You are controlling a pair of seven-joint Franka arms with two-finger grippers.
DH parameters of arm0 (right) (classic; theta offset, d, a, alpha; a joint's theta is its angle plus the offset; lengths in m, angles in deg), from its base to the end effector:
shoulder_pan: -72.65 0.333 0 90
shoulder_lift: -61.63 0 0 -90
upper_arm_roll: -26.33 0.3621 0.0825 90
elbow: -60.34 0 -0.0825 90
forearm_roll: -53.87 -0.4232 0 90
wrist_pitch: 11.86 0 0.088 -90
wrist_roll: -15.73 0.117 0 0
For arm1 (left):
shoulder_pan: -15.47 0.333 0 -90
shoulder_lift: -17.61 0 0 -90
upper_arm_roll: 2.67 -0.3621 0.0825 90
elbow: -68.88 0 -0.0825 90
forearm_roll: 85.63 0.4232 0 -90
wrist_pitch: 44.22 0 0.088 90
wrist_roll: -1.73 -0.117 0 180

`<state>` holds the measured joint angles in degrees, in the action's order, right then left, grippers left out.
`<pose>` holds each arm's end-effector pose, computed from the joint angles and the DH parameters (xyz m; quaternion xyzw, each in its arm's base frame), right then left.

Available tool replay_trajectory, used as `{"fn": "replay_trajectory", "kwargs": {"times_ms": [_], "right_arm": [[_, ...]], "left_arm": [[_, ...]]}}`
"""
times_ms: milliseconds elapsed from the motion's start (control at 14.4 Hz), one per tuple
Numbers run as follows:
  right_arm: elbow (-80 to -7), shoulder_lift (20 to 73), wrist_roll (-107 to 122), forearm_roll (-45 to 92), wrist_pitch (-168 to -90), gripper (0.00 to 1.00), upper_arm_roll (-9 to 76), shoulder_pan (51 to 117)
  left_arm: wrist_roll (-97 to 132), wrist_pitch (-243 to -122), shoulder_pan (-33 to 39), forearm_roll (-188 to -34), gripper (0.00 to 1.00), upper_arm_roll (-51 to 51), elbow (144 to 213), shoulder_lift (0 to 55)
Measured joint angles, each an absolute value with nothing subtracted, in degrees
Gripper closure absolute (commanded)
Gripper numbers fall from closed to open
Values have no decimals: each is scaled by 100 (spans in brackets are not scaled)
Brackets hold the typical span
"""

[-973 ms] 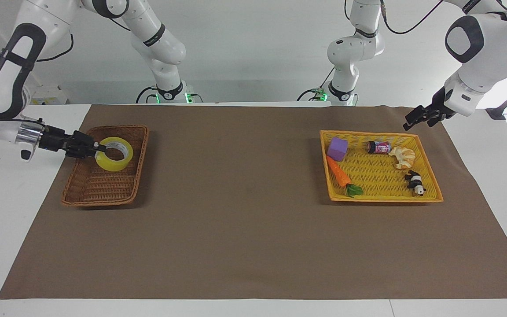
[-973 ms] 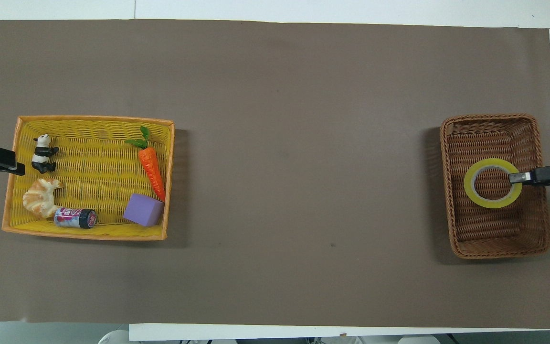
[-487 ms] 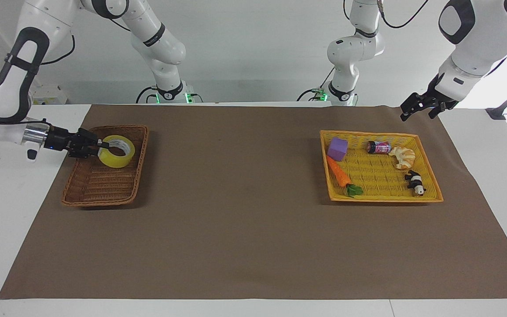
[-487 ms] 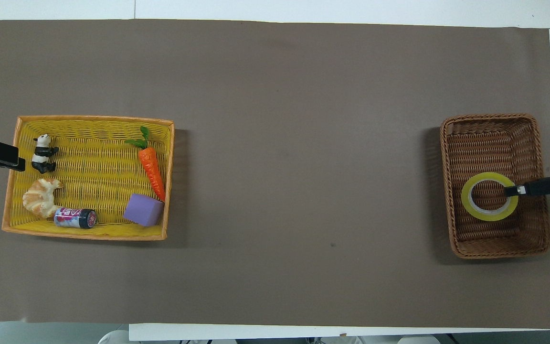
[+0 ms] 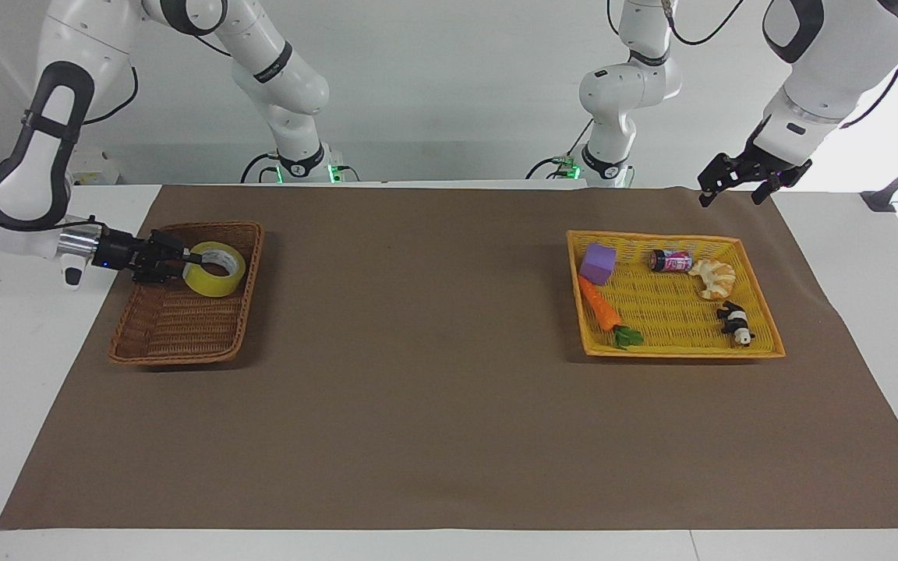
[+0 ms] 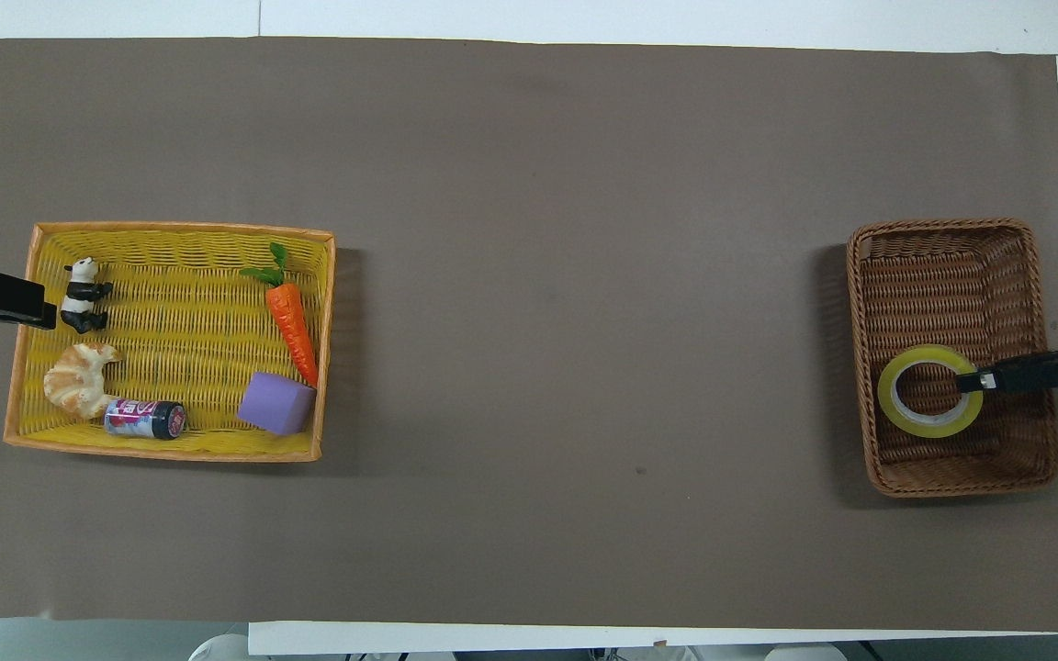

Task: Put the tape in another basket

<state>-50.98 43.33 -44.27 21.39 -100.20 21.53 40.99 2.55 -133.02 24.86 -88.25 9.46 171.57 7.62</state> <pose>0.4987 -0.2863 0.3119 -0.9023 -0.0927 0.0367 0.4194 0.5248 -0.0402 0.6414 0.9992 -0.0142 -0.0360 0.0036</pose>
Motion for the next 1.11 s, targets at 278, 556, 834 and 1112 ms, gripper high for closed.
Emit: {"fn": "replay_trajectory", "kwargs": {"times_ms": [278,556,834,1112], "right_arm": [[-4956,4358,-4439,2368,-10398,0,2180,4115],[-4351,5033,-3614,3405,-10586,0,2220,4840],[-4035,6181,-1343,4408,-10485,0,2285,6040],[-3905,6885,332,5172,-9708,0,2315,6688]], "left_arm": [[255,-13302,2496,-8821,0,885,17148,744],[266,-13230,2496,-8818,0,868,17145,686],[245,-13232,2432,-8746,0,856,17144,708],[244,-13144,2152,-8501,0,886,16841,1246]]}}
